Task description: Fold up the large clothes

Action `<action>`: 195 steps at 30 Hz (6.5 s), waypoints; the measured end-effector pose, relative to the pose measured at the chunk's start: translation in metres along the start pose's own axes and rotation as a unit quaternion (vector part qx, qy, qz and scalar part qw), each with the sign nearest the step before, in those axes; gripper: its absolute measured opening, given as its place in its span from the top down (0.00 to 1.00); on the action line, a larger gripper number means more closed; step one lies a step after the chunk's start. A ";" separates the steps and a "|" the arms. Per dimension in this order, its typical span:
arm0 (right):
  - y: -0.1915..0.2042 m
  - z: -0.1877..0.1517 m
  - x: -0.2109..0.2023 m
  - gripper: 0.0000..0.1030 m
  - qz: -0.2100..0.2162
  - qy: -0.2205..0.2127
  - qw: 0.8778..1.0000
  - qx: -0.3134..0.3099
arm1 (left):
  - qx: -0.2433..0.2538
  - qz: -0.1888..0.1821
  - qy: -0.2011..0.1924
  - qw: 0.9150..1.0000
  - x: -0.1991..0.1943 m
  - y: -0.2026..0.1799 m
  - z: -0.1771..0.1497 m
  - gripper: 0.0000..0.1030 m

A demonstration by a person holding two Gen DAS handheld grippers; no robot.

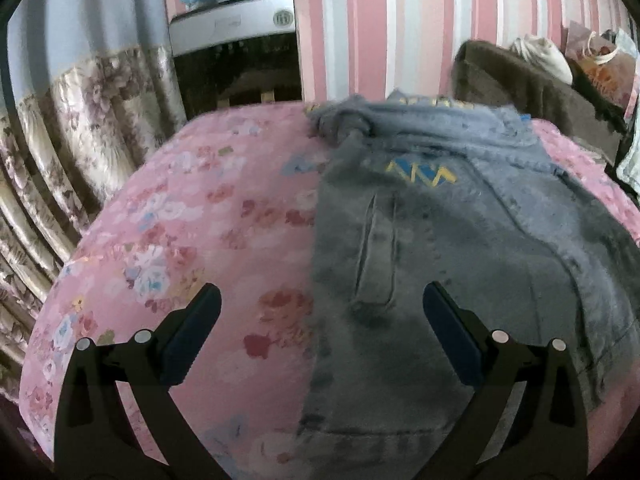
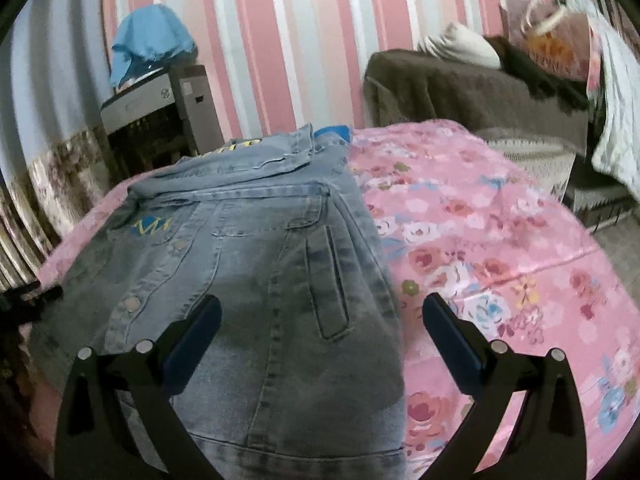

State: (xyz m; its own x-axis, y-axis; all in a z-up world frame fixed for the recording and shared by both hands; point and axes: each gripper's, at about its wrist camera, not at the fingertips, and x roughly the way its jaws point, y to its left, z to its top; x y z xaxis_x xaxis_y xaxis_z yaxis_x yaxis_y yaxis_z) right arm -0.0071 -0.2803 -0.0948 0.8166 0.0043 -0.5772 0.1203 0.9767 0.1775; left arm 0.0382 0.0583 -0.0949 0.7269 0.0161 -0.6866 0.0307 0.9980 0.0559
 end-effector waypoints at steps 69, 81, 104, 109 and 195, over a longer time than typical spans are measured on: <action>0.007 0.204 0.109 0.90 0.040 -0.008 0.999 -0.001 | 0.036 -0.088 -0.006 0.995 0.079 -0.026 0.215 0.88; -0.002 0.227 0.240 0.90 -0.018 0.071 0.996 -0.046 | 0.071 -0.051 0.047 0.995 0.200 -0.042 0.262 0.84; -0.030 0.216 0.151 0.43 0.050 0.023 0.997 -0.045 | 0.075 -0.044 -0.023 0.996 0.138 -0.016 0.262 0.03; -0.042 0.192 0.161 0.43 0.036 0.042 0.998 -0.037 | 0.049 -0.042 -0.020 0.998 0.126 0.019 0.236 0.03; 0.002 0.239 0.271 0.92 0.060 0.095 0.984 -0.135 | -0.030 -0.186 0.054 0.981 0.201 0.066 0.282 0.03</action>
State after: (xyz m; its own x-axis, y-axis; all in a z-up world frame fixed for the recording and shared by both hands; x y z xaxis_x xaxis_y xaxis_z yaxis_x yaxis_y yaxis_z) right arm 0.3495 -0.3284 -0.0605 0.6919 0.1376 -0.7088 -0.1456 0.9881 0.0496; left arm 0.3798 0.1099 -0.0244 0.5957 -0.3474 -0.7242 0.2378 0.9375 -0.2541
